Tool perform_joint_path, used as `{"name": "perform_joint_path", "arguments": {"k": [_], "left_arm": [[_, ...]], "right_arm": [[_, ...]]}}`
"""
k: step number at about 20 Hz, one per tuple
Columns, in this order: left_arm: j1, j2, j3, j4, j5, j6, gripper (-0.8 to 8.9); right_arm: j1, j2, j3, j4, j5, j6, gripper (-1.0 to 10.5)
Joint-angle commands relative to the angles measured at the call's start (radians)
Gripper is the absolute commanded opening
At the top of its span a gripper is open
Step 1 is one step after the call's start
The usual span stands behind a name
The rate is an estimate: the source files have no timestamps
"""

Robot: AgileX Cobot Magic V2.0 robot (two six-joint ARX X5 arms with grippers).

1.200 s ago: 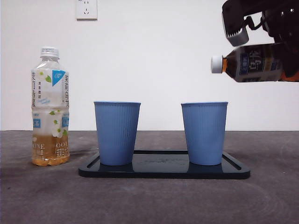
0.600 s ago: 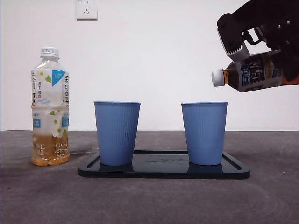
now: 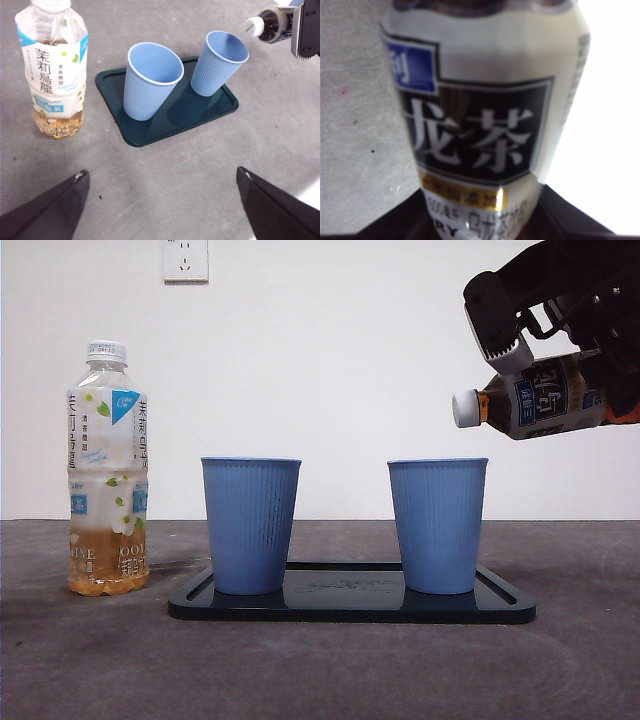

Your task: Pour the drink into the cup

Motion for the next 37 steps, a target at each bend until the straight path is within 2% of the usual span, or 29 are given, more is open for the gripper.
{"name": "perform_joint_path", "arguments": {"k": [1,3,5,8,10,11,12,15,18,23,28,33,37], "left_arm": [[-0.003,0.004,0.020,0.007,-0.002,0.013,4.69],[-0.003,0.004,0.020,0.007,-0.002,0.013,4.69],[-0.003,0.004,0.020,0.007,-0.002,0.013,4.69],[-0.003,0.004,0.020,0.007,-0.002,0.013,4.70],[-0.003,0.004,0.020,0.008,-0.002,0.013,4.69],[-0.003,0.004,0.020,0.008,-0.002,0.013,4.70],[-0.003,0.004,0.020,0.008,-0.002,0.013,4.69],[-0.003,0.004,0.020,0.008,-0.003,0.013,4.70],[-0.003,0.004,0.020,0.008,-0.023,0.013,4.70],[-0.003,0.004,0.020,0.008,-0.054,0.013,4.70],[-0.003,0.004,0.020,0.024,-0.058,0.012,4.70],[-0.003,0.004,0.020,0.059,-0.058,0.012,4.70],[-0.003,0.004,0.020,0.059,-0.059,0.013,4.70]], "right_arm": [[0.008,0.005,0.032,0.029,0.026,0.042,1.0],[0.005,-0.003,0.034,0.028,-0.005,0.137,1.0],[-0.010,-0.039,0.037,0.029,-0.094,0.280,1.0],[-0.053,-0.134,0.037,0.028,-0.279,0.573,0.8],[-0.109,-0.203,0.036,0.046,-0.443,0.716,0.8],[-0.136,-0.231,0.032,0.068,-0.505,0.748,0.8],[-0.164,-0.264,0.021,0.110,-0.556,0.774,0.8],[-0.219,-0.327,-0.040,0.221,-0.639,0.842,0.8],[-0.257,-0.361,-0.174,0.406,-0.665,0.922,0.8],[-0.290,-0.354,-0.426,0.847,-0.684,1.048,0.8],[-0.322,-0.241,-0.565,1.123,-0.712,1.078,0.8],[-0.329,-0.045,-0.590,1.336,-0.741,1.078,0.8],[-0.329,0.070,-0.590,1.455,-0.748,1.077,1.4]]}}
